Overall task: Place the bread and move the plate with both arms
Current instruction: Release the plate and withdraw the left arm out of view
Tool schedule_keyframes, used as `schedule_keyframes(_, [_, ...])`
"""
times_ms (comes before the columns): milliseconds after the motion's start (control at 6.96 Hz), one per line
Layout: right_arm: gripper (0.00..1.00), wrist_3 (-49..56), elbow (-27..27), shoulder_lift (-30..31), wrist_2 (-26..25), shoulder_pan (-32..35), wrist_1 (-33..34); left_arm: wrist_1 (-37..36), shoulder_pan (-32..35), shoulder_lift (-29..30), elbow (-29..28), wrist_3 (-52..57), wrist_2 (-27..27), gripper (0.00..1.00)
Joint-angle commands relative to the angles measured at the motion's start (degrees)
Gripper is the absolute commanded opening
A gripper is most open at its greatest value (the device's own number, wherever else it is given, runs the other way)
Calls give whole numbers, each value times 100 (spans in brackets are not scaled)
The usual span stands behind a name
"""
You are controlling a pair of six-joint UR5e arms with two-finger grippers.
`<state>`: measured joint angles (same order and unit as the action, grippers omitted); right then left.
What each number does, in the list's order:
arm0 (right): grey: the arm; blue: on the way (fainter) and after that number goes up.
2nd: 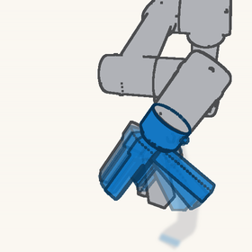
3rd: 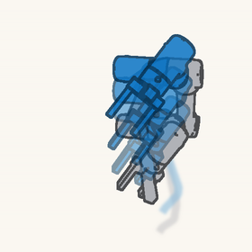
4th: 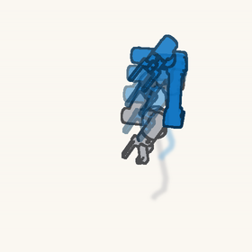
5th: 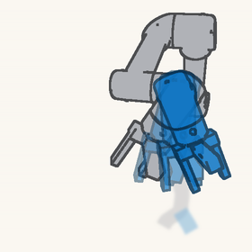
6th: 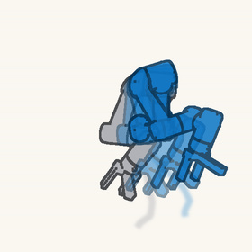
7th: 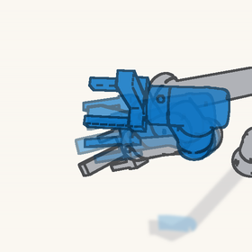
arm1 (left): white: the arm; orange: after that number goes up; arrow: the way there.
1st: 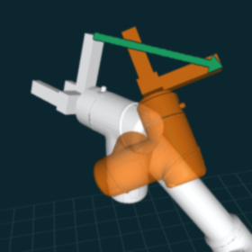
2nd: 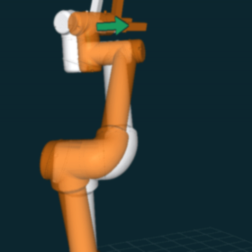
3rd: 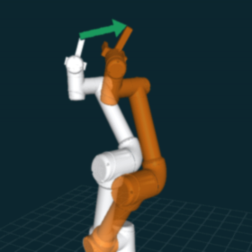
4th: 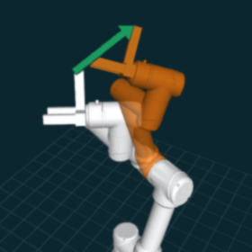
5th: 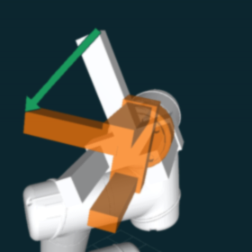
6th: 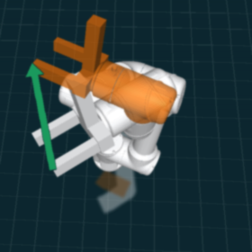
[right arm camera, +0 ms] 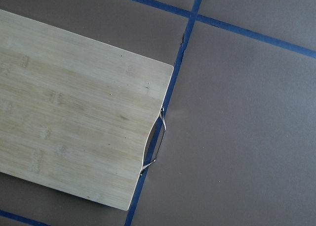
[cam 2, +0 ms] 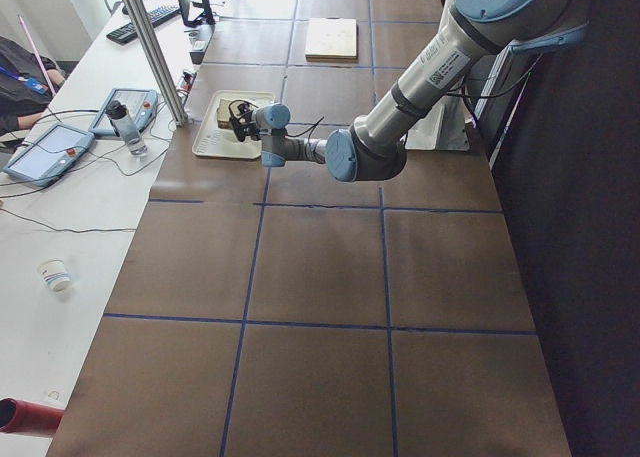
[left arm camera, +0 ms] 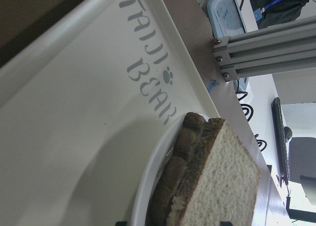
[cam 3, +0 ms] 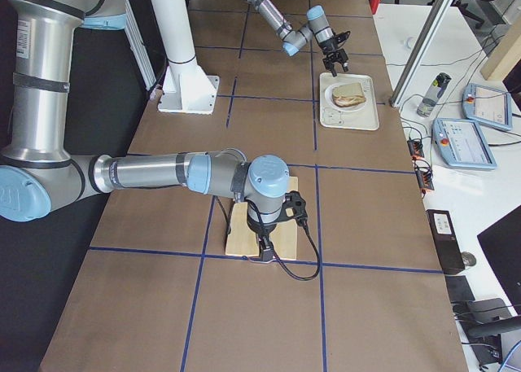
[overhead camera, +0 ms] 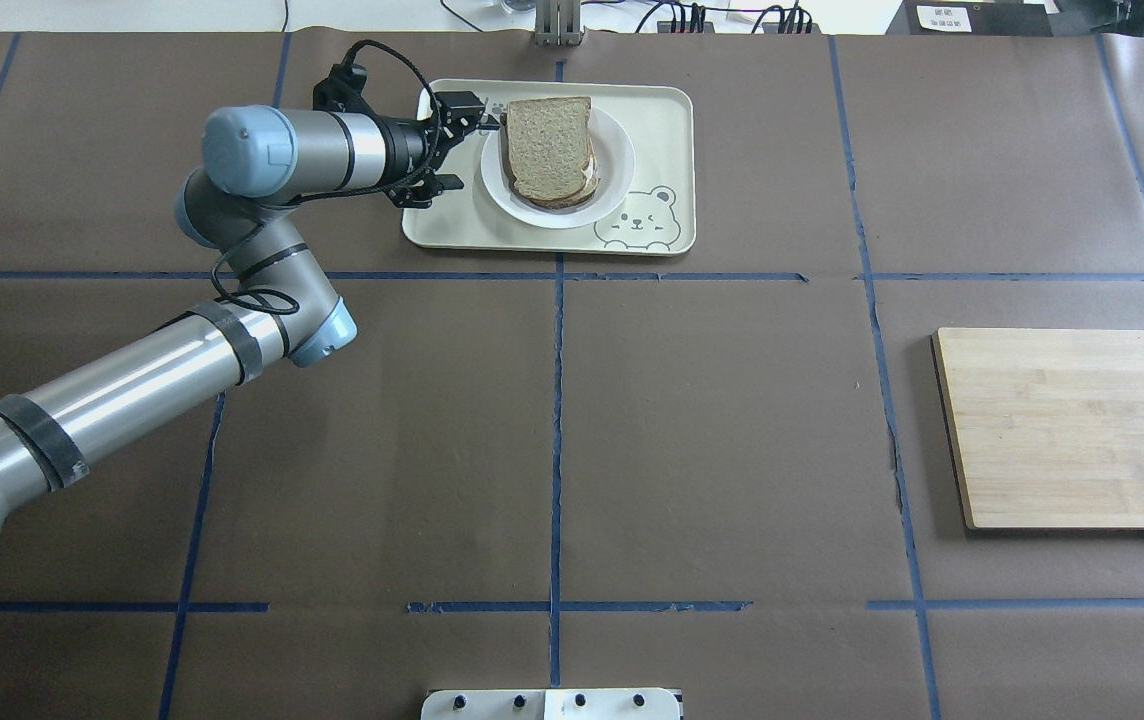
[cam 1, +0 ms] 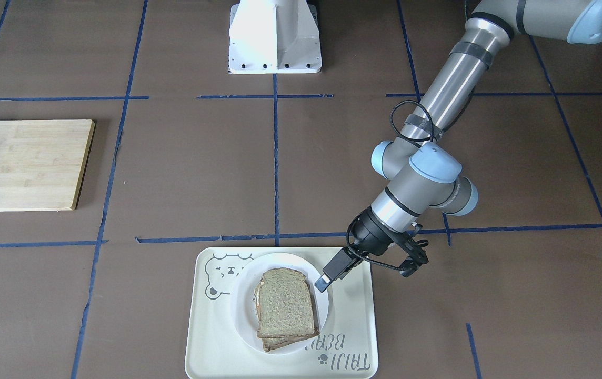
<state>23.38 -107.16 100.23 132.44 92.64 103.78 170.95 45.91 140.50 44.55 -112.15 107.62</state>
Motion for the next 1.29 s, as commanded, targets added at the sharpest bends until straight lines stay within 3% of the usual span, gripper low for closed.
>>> schedule_keyframes(0, [99, 0, -7, -3, 1, 0, 2, -1563, 417, -563, 1363, 943, 1055, 100])
schedule_keyframes(287, [99, -9, -7, -3, 1, 0, 2, -4292, 803, -1346, 3322, 3083, 1559, 100])
schedule_keyframes(431, [99, -9, -7, -3, 1, 0, 2, -5768, 866, -1724, 4341, 4521, 1542, 100])
schedule_keyframes(575, [100, -9, -7, -3, 10, 0, 2, -7019, 1145, -1893, 4978, 6015, 1534, 100])
schedule_keyframes(862, [100, -9, 2, 6, 10, 0, 2, -8336, 1856, -2734, 5720, 8882, 1542, 100])
schedule_keyframes(1149, [100, -17, 2, 6, 10, 0, 2, -8665, 2944, -3561, 5714, 11301, 1708, 100])
